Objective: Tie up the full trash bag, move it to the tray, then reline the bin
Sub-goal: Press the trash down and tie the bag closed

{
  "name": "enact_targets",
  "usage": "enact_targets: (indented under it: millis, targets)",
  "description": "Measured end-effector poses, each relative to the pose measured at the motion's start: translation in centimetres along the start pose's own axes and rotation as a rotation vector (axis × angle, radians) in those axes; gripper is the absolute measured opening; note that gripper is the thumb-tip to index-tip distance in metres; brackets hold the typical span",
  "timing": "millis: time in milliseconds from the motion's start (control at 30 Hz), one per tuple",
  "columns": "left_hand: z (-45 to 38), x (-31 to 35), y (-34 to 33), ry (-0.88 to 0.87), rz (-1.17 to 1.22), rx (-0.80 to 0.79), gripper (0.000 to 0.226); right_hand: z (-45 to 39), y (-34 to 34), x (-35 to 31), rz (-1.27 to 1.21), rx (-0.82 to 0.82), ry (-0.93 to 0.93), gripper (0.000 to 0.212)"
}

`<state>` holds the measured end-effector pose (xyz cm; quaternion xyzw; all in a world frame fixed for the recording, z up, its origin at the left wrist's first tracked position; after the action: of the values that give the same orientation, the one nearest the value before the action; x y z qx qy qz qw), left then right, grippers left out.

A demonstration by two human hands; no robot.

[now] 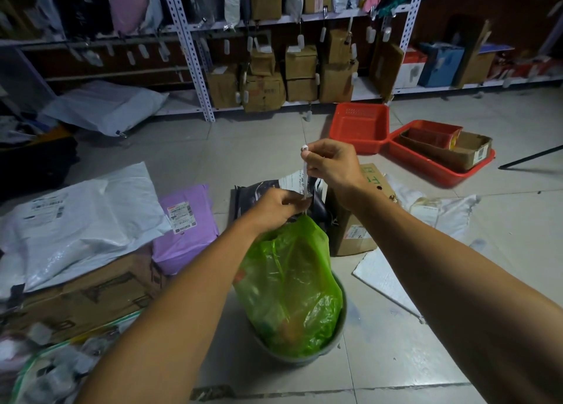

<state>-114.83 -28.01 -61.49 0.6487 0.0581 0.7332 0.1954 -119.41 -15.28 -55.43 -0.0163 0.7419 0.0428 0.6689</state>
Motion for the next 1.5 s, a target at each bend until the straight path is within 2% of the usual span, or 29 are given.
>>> enact_targets:
  millis: [133, 300, 367, 500, 633, 800, 933, 1167, 1267, 1367, 1500]
  targets:
    - [0.0, -0.3, 0.5, -0.025, -0.039, 0.052, 0.02, 0.0, 0.1, 0.8, -0.009, 0.016, -0.029, 0.006]
    - [0.1, -0.6, -0.1, 0.012, -0.057, 0.03, 0.021, 0.1, -0.7, 0.6, -0.029, -0.011, -0.014, 0.006]
    - [0.1, -0.6, -0.1, 0.03, -0.004, 0.058, 0.021, 0.3, -0.8, 1.3, -0.016, -0.046, -0.042, 0.014]
    - [0.4, -1.9, 0.3, 0.102, 0.135, 0.11, 0.021, 1.4, -0.3, 4.2, 0.046, -0.155, -0.221, 0.027]
    - [0.3, -2.7, 0.3, 0.126, 0.236, 0.116, 0.018, 3.2, -1.2, 5.4, 0.112, -0.284, -0.266, 0.022]
    - [0.4, -3.0, 0.9, 0.108, 0.224, 0.179, 0.017, 3.3, -1.1, 6.1, 0.097, -0.266, -0.234, 0.017]
    - [0.5, -3.1, 1.2, 0.094, 0.12, 0.197, 0.021, 3.2, -0.7, 6.4, 0.135, -0.245, -0.214, 0.013]
    - [0.3, -4.3, 2.0, 0.131, 0.06, 0.288, 0.021, 3.2, 0.8, 8.0, 0.125, -0.176, -0.265, 0.009]
    - [0.3, -4.8, 2.5, 0.157, 0.047, 0.347, 0.02, 3.3, 1.7, 9.1, 0.104, -0.124, -0.307, 0.019]
    - [0.3, -5.2, 2.7, 0.179, 0.069, 0.355, 0.023, 3.8, 1.0, 9.1, 0.168, -0.165, -0.306, 0.023]
    - [0.4, -5.0, 2.2, 0.179, 0.129, 0.299, 0.02, 3.9, -1.8, 8.3, 0.244, -0.25, -0.199, 0.011]
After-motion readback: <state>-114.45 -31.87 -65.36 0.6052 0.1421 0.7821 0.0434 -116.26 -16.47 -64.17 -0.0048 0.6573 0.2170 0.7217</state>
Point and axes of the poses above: each hand's wrist, its own z-axis away from the middle knuckle, its own y-axis out of the back of the hand, x = y × z, the point moved 7 cm from there along -z, towards the middle knuckle, and after that the axes turned 1 degree about z, right-handed, at the moved point
